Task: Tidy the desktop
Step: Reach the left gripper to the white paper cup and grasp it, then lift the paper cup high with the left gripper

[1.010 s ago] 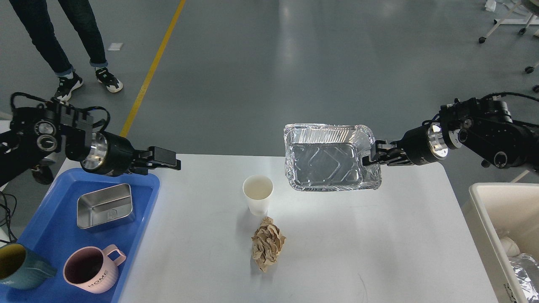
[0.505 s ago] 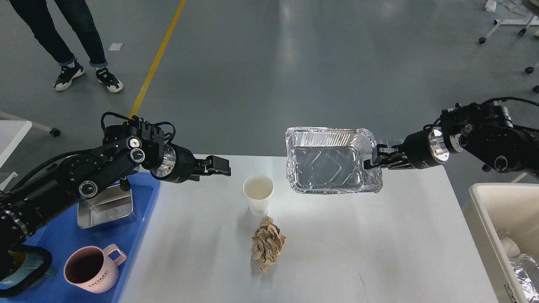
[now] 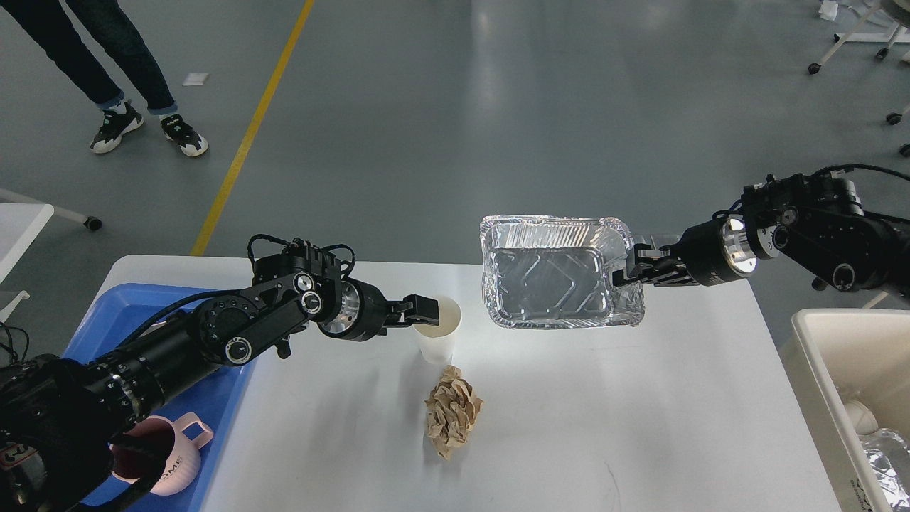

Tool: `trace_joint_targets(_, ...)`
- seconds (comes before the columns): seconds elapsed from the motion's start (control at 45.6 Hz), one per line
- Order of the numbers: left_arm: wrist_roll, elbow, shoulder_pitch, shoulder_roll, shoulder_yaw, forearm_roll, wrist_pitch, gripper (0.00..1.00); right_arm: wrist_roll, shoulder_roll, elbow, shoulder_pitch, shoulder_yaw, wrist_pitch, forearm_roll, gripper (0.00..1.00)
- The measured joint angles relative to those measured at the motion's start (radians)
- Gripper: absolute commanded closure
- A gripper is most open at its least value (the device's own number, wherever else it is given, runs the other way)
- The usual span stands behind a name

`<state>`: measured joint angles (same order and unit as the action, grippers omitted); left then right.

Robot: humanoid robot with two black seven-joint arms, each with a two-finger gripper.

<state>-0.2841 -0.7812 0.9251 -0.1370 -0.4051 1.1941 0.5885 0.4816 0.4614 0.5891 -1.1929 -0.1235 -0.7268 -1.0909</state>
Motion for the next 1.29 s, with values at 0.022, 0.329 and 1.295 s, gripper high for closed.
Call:
trace_joint_targets(0.022, 0.000, 0.006, 0.000, 0.005, 0.002, 0.000, -0.005, 0.03, 0.000, 0.000, 0.000, 0.001, 0.000, 0.001, 0.000, 1.00)
trace_joint_targets(0.329, 0.004, 0.064, -0.003, 0.057, 0.031, -0.001, -0.089, 0.18, 0.000, -0.003, 0.000, 0.005, -0.001, 0.009, -0.001, 1.00)
trace_joint_targets(1.295, 0.078, 0.122, 0.024, 0.030, 0.238, 0.001, -0.134, 1.00, 0.000, -0.003, -0.001, 0.007, -0.001, 0.009, 0.000, 1.00)
